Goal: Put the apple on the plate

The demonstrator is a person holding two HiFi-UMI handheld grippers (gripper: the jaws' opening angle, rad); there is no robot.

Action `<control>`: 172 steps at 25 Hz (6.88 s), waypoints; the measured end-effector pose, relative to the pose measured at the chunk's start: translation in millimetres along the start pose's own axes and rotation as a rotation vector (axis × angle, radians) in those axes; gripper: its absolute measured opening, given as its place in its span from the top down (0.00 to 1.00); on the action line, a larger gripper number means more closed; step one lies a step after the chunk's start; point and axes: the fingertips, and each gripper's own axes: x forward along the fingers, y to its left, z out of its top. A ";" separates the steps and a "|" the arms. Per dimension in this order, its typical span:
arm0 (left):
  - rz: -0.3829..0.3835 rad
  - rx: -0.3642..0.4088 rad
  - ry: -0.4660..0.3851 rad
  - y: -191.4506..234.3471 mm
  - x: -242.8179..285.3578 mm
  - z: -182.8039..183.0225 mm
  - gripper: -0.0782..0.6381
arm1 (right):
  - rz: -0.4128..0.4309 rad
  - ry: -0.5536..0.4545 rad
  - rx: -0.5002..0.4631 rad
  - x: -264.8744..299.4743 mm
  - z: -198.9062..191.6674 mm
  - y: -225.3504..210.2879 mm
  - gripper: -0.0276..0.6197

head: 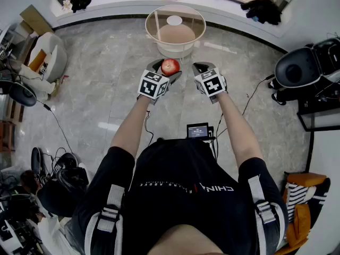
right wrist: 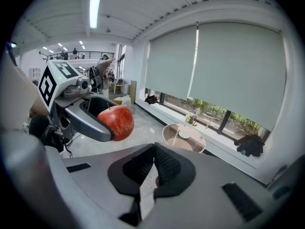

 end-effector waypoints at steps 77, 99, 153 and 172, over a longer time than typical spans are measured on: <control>-0.074 -0.061 0.078 359.5 308.7 85.7 0.34 | 0.003 0.063 0.153 356.4 126.8 -266.4 0.91; 0.059 -0.195 0.090 535.4 579.0 233.4 0.33 | 0.194 0.105 0.076 585.0 224.7 -533.8 0.91; -0.071 -0.043 0.381 730.1 913.7 -82.0 0.33 | 0.128 0.254 0.335 968.2 22.7 -605.5 0.91; -0.025 -0.062 0.370 734.5 951.9 -127.8 0.33 | 0.194 0.302 0.361 1004.7 -24.8 -588.0 0.91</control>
